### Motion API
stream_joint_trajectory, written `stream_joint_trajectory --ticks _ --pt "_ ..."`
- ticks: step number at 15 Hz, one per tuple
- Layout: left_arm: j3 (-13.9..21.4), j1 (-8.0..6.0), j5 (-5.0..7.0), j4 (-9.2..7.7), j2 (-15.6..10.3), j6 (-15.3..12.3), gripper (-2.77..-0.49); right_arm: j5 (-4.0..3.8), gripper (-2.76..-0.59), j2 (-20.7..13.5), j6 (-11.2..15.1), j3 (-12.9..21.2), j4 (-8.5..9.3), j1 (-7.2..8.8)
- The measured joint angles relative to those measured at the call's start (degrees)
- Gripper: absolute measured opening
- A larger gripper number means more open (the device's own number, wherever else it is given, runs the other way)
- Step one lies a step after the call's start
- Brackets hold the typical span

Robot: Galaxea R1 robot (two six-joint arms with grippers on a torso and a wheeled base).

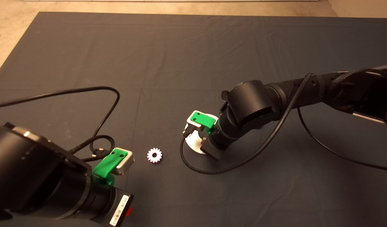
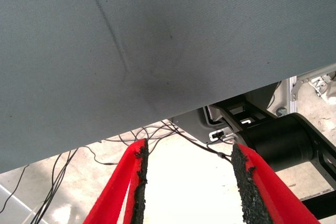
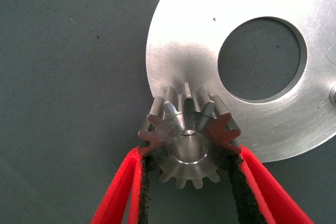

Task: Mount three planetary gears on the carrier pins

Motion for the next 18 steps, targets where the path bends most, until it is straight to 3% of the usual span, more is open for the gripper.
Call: stream_joint_trajectory --ticks 12,18 --pt "0.0 0.0 0.0 0.01 -0.6 0.0 -2.21 0.89 -2.44 -1.2 -1.4 0.8 0.02 -0.12" --pt "0.0 0.0 0.0 0.0 -0.6 0.0 -2.21 0.61 -2.44 -2.2 -1.4 1.5 0.07 -0.44"
